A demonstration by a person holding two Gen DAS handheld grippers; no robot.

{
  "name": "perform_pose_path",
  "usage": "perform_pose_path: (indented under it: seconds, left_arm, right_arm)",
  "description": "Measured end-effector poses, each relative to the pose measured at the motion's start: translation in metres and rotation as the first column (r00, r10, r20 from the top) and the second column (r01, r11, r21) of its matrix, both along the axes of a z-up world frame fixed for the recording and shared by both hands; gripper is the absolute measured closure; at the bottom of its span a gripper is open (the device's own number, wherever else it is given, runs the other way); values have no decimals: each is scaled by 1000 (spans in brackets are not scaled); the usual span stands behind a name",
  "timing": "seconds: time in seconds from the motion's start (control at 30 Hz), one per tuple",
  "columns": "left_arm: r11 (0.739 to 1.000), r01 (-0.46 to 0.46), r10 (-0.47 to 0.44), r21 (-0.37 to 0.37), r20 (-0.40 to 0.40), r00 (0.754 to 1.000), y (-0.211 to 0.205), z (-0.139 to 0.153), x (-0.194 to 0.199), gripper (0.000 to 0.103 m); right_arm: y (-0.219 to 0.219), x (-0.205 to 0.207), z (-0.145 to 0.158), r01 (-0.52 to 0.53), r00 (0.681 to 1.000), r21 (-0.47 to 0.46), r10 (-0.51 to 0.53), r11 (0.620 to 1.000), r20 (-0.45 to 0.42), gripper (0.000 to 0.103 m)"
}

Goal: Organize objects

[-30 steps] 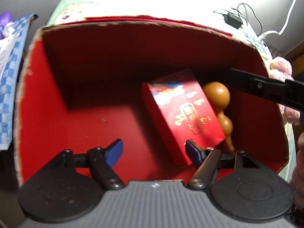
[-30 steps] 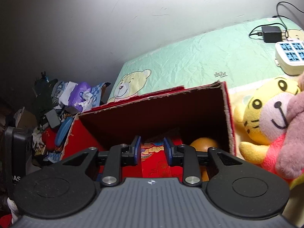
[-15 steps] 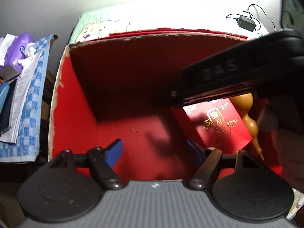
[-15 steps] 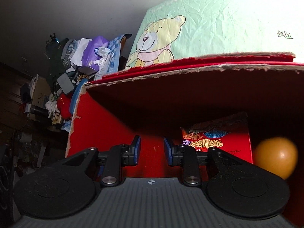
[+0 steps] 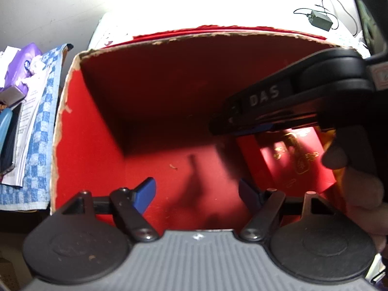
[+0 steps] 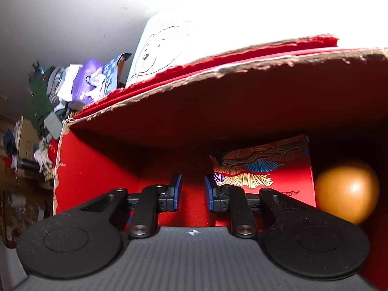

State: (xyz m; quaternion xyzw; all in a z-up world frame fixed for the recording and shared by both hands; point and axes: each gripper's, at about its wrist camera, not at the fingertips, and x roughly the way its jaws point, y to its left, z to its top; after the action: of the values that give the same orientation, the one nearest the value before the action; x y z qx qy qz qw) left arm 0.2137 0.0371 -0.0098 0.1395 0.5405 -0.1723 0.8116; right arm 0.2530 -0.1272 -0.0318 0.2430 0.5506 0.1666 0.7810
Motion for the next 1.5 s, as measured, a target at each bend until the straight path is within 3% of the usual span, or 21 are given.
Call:
perform_pose_path:
  seconds: [0.13,0.27,0.5,0.67,1.1,1.5]
  left_arm:
    - [1000,-9,9,-1,-10,1000,0,-2,2,26]
    - [1000,-9,10,3,-7,1000,-1,-1,1,26]
    - [1000,-5,5,15,10,1000,-3,-1,-2,26]
    - [1000,-6,6,21,26,1000,-3,-2,-4,26]
    - [998,-6,3,62,60,998,-15,1,-7,26]
    - [998,-20,10,64,158,987,-10,27,-25,25]
  right_arm:
    - [-8,0,1,49,997,27,-47,998,-53,87]
    - [-14,-5,3,88,993,34,-85,996,-81,97]
    - [-14,-6,4,72,995,45,-69,996,-72,95]
    - [-18,-14,20,61,998,18,-61,998,-6,83]
    - [-37,-49,36,112,988,-42,-107,993,114,83]
    - [-29,-83,65,88,958,-85,-61,993,279,82]
